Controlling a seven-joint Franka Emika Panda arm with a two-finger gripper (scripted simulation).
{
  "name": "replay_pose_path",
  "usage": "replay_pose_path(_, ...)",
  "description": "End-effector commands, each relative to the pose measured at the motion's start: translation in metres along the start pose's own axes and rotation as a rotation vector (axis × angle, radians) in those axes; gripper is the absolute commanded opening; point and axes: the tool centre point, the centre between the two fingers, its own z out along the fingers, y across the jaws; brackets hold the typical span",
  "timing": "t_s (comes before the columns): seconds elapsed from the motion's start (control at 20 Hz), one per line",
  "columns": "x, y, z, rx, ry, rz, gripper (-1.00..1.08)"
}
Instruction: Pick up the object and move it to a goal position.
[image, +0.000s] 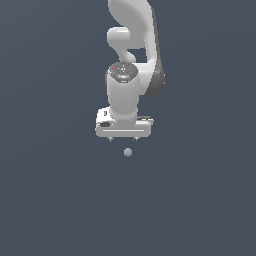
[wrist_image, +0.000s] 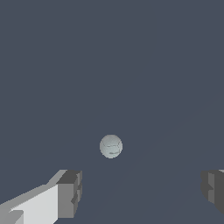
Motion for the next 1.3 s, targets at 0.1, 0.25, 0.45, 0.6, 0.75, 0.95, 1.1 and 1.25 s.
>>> replay_pose_path(0.1,0.001,0.001,-0.002,-0.002,0.005,-0.003,1.00)
replay_pose_path(0.25,0.008,0.004,-0.010,-0.010,0.028,-0.020,1.00)
replay_pose_path(0.45,0.016,0.008,-0.020,-0.021,0.054,-0.039,1.00)
replay_pose_path(0.6,0.016,0.008,-0.019,-0.020,0.052,-0.037,1.00)
replay_pose_path(0.75,0.015,0.007,-0.016,-0.019,0.050,-0.044,1.00)
replay_pose_path(0.95,0.012,0.003,0.002,-0.014,0.041,-0.076,1.00)
replay_pose_path(1.1,0.007,-0.002,0.023,-0.007,0.028,-0.116,1.00)
replay_pose_path(1.25,-0.001,-0.009,0.051,0.005,0.013,-0.168,1.00)
